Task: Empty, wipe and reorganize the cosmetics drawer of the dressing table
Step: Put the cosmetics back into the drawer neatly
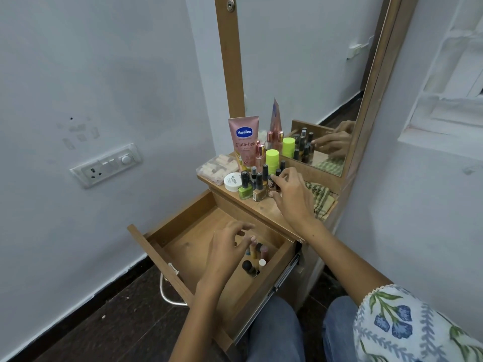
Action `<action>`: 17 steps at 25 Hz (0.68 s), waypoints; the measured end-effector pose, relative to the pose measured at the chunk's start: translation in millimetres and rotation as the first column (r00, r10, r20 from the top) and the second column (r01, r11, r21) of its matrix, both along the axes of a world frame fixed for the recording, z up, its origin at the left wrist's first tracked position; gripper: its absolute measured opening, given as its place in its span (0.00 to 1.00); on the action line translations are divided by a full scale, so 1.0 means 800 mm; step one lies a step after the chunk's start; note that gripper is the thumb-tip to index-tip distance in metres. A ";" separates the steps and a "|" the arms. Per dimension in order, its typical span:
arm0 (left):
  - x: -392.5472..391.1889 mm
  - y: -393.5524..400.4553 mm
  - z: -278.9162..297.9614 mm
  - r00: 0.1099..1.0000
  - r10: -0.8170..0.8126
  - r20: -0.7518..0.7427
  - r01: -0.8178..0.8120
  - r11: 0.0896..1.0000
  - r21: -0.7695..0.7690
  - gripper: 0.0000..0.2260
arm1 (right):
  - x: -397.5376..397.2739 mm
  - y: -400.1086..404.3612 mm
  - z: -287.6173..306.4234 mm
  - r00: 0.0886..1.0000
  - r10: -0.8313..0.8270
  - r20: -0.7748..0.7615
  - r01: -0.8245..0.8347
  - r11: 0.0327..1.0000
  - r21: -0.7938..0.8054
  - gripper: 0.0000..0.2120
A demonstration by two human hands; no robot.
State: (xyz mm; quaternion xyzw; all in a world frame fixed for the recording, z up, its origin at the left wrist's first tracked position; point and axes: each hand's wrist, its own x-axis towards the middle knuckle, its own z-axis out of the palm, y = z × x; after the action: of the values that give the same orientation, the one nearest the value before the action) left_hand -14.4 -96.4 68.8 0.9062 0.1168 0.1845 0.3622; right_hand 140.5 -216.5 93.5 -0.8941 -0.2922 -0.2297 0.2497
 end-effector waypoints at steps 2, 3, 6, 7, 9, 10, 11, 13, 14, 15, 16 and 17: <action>0.000 -0.002 0.001 0.998 0.040 0.044 -0.039 0.999 -0.034 0.08 | 0.004 -0.003 -0.003 1.000 0.027 0.007 -0.027 0.999 0.039 0.15; 0.001 -0.004 0.000 0.995 0.067 0.068 -0.064 0.997 -0.048 0.08 | 0.003 -0.006 -0.004 0.999 0.049 0.005 -0.049 0.996 0.078 0.12; 0.007 -0.014 0.004 0.980 0.113 0.165 -0.098 0.990 -0.097 0.12 | -0.006 -0.017 -0.006 0.989 0.141 -0.050 -0.128 0.971 0.202 0.08; 0.010 -0.020 0.008 0.977 0.108 0.186 -0.086 0.989 -0.123 0.15 | -0.013 -0.020 -0.005 0.977 0.199 -0.080 -0.173 0.951 0.255 0.08; 0.017 -0.032 0.016 0.971 0.084 0.223 -0.053 0.989 -0.141 0.19 | -0.030 -0.024 0.001 0.922 0.352 -0.162 -0.276 0.891 0.362 0.09; 0.021 -0.036 0.019 0.965 0.078 0.251 -0.047 0.990 -0.130 0.20 | -0.039 -0.026 0.005 0.882 0.423 -0.206 -0.314 0.856 0.411 0.09; 0.024 -0.039 0.021 0.955 0.090 0.282 -0.057 0.991 -0.123 0.19 | -0.045 -0.027 0.009 0.844 0.479 -0.241 -0.339 0.825 0.453 0.08; 0.028 -0.038 0.021 0.933 0.145 0.329 -0.112 0.987 -0.118 0.16 | -0.050 -0.028 0.016 0.790 0.552 -0.267 -0.376 0.780 0.501 0.07; 0.028 -0.037 0.021 0.927 0.162 0.337 -0.128 0.984 -0.122 0.14 | -0.049 -0.027 0.018 0.786 0.563 -0.255 -0.388 0.771 0.506 0.07; 0.026 -0.034 0.020 0.927 0.175 0.332 -0.137 0.981 -0.135 0.13 | -0.044 -0.023 0.019 0.808 0.541 -0.232 -0.381 0.782 0.494 0.09; 0.024 -0.031 0.019 0.929 0.186 0.319 -0.142 0.977 -0.156 0.13 | -0.036 -0.018 0.020 0.853 0.482 -0.201 -0.354 0.816 0.456 0.12; 0.020 -0.027 0.019 0.932 0.198 0.303 -0.148 0.972 -0.182 0.12 | -0.026 -0.012 0.018 0.904 0.395 -0.162 -0.310 0.869 0.384 0.15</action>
State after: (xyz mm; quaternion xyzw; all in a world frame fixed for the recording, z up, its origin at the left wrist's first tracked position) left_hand 2.0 -118.1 83.8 0.8194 0.1503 0.3501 0.4282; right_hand 119.4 -225.8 108.3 -0.7871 -0.3742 -0.1204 0.4753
